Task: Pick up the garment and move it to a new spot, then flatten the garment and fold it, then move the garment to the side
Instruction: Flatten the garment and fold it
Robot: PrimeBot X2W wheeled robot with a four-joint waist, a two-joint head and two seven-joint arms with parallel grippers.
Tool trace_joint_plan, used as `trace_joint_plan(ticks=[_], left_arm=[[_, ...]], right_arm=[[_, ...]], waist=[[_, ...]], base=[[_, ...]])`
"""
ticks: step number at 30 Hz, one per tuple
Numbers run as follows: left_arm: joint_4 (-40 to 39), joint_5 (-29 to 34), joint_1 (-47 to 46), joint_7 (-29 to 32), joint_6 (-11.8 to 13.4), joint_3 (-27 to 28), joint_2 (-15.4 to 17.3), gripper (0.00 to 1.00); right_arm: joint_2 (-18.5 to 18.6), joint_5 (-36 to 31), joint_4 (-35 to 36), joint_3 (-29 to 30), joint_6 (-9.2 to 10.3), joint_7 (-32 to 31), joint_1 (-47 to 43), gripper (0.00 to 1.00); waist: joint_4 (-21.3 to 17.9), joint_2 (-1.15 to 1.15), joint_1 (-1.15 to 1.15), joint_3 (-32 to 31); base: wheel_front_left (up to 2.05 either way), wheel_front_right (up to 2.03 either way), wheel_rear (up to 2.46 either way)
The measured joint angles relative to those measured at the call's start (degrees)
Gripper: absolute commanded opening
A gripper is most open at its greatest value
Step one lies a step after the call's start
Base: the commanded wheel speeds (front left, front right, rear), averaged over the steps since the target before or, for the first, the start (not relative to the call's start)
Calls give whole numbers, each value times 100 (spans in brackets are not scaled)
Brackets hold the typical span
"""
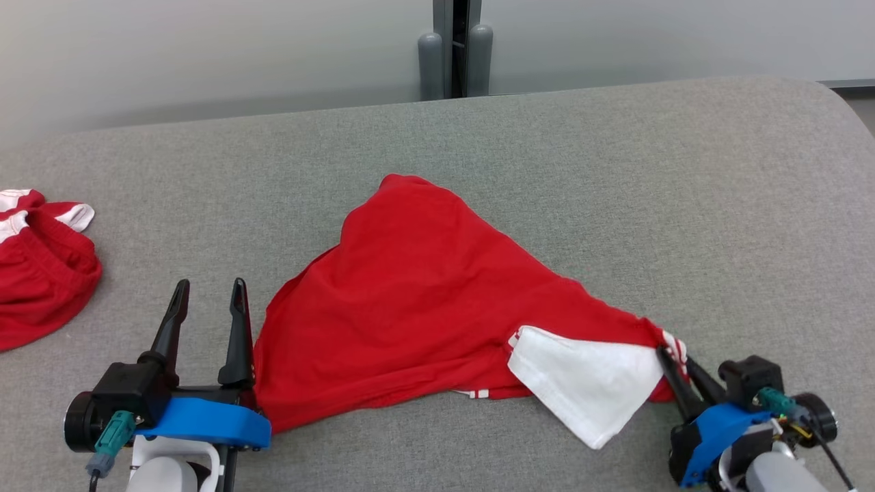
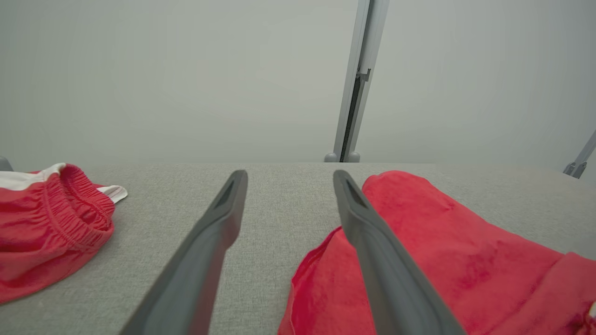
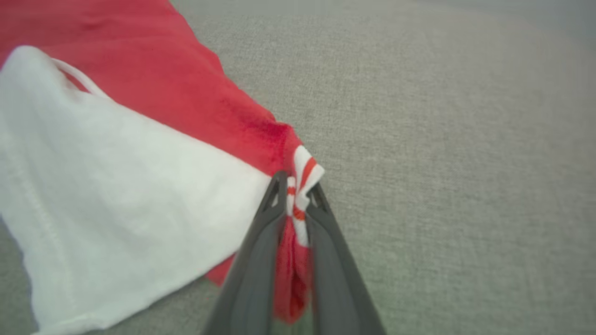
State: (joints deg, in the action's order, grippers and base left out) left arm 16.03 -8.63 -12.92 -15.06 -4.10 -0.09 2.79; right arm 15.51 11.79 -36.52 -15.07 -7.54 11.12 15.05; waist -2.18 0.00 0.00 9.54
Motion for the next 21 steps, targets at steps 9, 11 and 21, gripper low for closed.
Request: trace_joint_plan(ticks=[9, 11, 21], left_arm=[[-40, -30, -20, 0, 18, 8, 0, 100], [-47, -41, -55, 0, 18, -3, -1, 100], [-59, -100, -138, 0, 51, -83, 1, 100]], right_arm=[[302, -212, 347, 655, 1, 312, 721, 0], [347, -242, 350, 802, 2, 348, 904, 0], [316, -491, -380, 1156, 2, 347, 1443, 100]], waist=[[91, 0, 0, 62], [134, 0, 0, 98], [309, 0, 0, 247]], base=[[0, 0, 0], [0, 0, 0], [0, 0, 0]])
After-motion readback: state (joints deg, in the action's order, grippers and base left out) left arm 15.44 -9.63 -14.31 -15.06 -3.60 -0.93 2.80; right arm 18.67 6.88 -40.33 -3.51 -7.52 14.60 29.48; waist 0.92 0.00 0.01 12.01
